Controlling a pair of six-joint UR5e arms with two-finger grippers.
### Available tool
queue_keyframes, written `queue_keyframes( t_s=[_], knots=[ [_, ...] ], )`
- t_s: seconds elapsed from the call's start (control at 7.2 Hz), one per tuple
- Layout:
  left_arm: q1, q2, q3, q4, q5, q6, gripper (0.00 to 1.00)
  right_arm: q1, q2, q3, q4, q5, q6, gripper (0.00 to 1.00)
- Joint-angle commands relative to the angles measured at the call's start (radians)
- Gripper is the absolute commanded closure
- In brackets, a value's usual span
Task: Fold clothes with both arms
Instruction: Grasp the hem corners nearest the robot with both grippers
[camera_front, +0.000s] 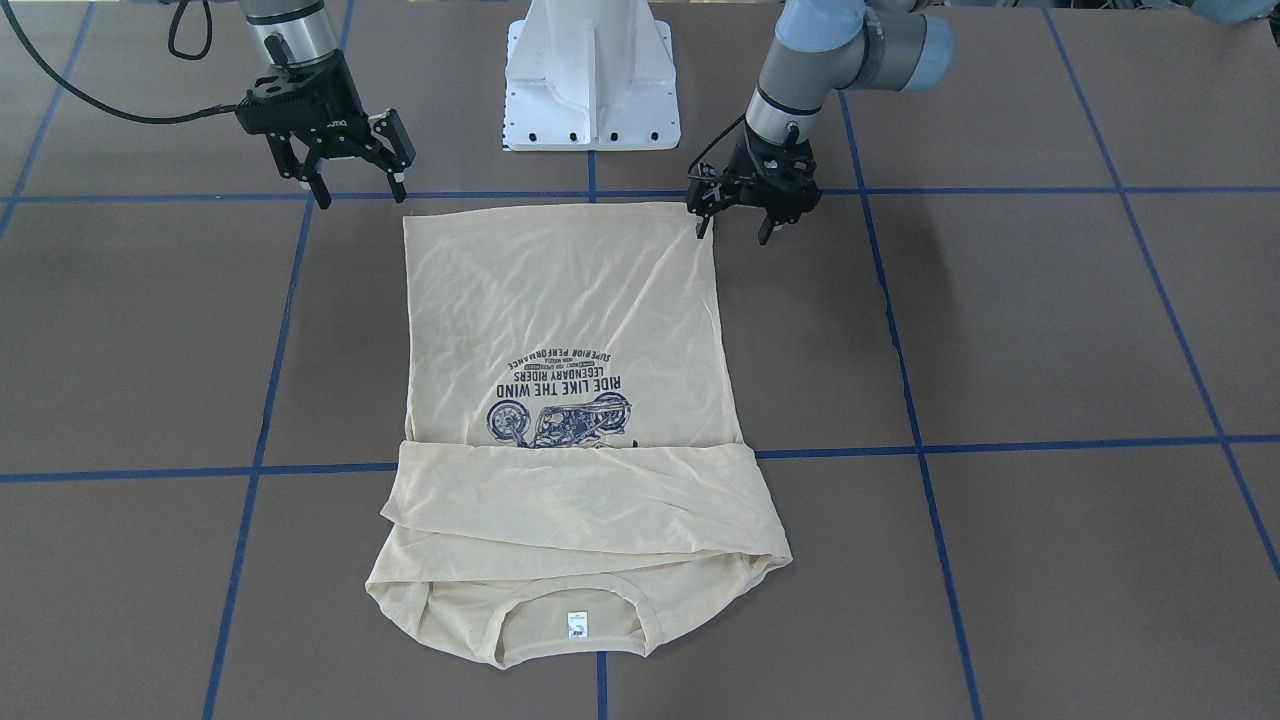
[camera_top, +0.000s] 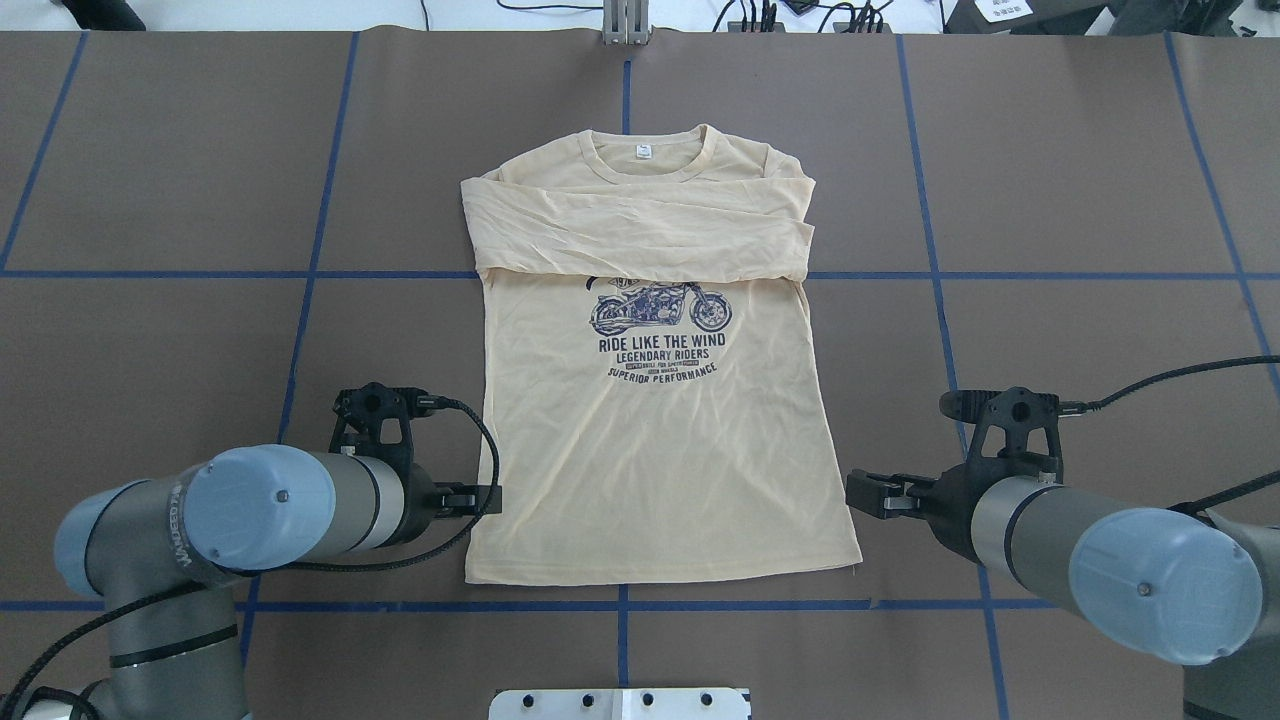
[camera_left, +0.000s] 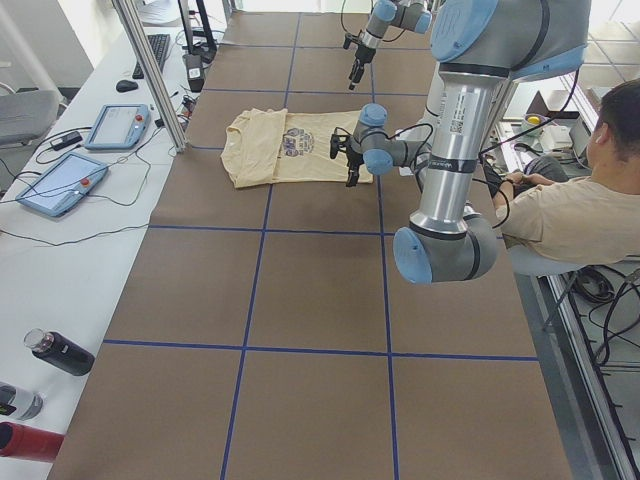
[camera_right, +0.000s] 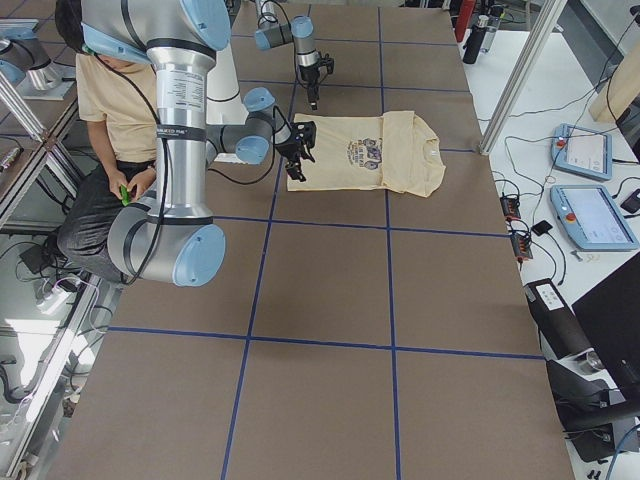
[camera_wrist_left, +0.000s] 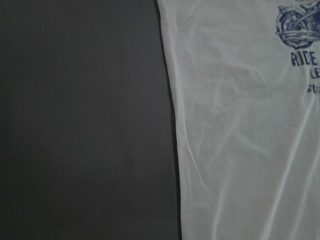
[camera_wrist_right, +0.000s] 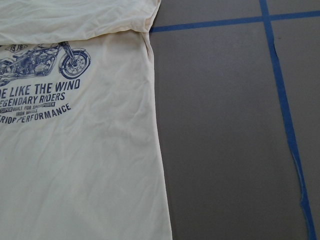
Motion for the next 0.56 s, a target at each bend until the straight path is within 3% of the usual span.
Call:
queue_keyframes(
  t_s=[0.0, 0.42],
  knots=[
    [0.074, -0.002, 0.0, -0.001, 0.001, -0.084, 0.33, -0.002, 0.002, 0.001, 0.0, -0.002, 0.001, 0.0],
    [0.085, 0.0, 0.0, -0.001, 0.001, -0.089, 0.45, -0.002, 0.007, 0.001, 0.0, -0.002, -0.001, 0.0]
  ],
)
